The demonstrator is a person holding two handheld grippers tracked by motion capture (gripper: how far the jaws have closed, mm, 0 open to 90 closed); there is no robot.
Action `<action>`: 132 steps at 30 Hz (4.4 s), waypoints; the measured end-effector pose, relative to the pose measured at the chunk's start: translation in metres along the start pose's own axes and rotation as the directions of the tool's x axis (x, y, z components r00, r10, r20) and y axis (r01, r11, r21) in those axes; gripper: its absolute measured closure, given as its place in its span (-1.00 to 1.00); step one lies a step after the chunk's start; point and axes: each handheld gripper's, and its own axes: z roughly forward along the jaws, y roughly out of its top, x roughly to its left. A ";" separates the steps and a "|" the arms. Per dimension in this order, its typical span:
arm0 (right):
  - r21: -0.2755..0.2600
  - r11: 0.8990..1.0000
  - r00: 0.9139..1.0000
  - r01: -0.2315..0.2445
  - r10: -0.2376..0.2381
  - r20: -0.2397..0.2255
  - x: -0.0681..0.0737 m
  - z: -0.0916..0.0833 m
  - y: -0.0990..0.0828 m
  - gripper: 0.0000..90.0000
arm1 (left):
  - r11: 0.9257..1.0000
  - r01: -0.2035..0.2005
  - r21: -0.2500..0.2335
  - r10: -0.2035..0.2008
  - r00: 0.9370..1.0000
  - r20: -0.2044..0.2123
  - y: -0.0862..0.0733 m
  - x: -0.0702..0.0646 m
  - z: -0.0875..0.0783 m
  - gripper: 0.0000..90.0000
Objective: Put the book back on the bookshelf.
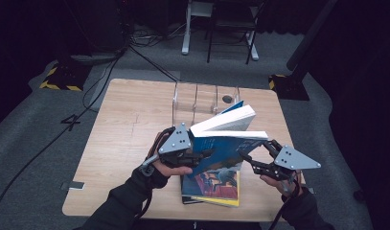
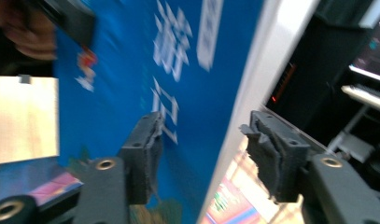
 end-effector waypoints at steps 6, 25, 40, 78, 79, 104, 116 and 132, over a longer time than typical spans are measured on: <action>0.069 0.996 0.998 -0.063 0.063 0.004 -0.007 0.014 -0.017 -0.17 | 1.000 -0.003 -0.014 0.003 1.000 0.001 0.008 0.003 0.002 0.10; 0.100 0.993 0.997 -0.070 0.073 -0.023 -0.003 0.024 -0.021 -0.14 | 1.000 -0.013 -0.015 0.013 1.000 -0.029 0.025 0.006 0.010 0.21; 0.143 0.986 0.996 -0.091 0.093 -0.007 -0.008 0.013 -0.028 -0.13 | 1.000 0.030 0.010 -0.029 0.999 -0.036 0.031 0.014 0.013 0.32; 0.340 0.928 0.988 -0.154 0.141 0.061 -0.026 0.007 -0.071 -0.21 | 0.991 0.129 0.034 -0.108 0.926 -0.361 0.042 0.087 -0.037 0.35; 0.343 0.927 0.988 -0.154 0.142 0.061 -0.025 0.007 -0.071 -0.21 | 0.990 0.133 0.036 -0.111 0.922 -0.370 0.041 0.090 -0.037 0.35; 0.353 0.924 0.989 -0.146 0.137 0.052 -0.023 0.010 -0.074 -0.22 | 0.974 0.225 0.041 -0.171 0.835 -0.524 0.031 0.130 0.001 0.35; 0.358 0.923 0.990 -0.139 0.130 0.051 -0.022 0.011 -0.074 -0.22 | 0.971 0.235 0.049 -0.158 0.778 -0.608 0.028 0.139 0.035 0.34; 0.349 0.928 0.992 -0.128 0.124 0.034 -0.020 0.012 -0.074 -0.22 | 0.968 0.250 -0.012 -0.203 0.756 -0.623 -0.004 0.148 0.048 0.34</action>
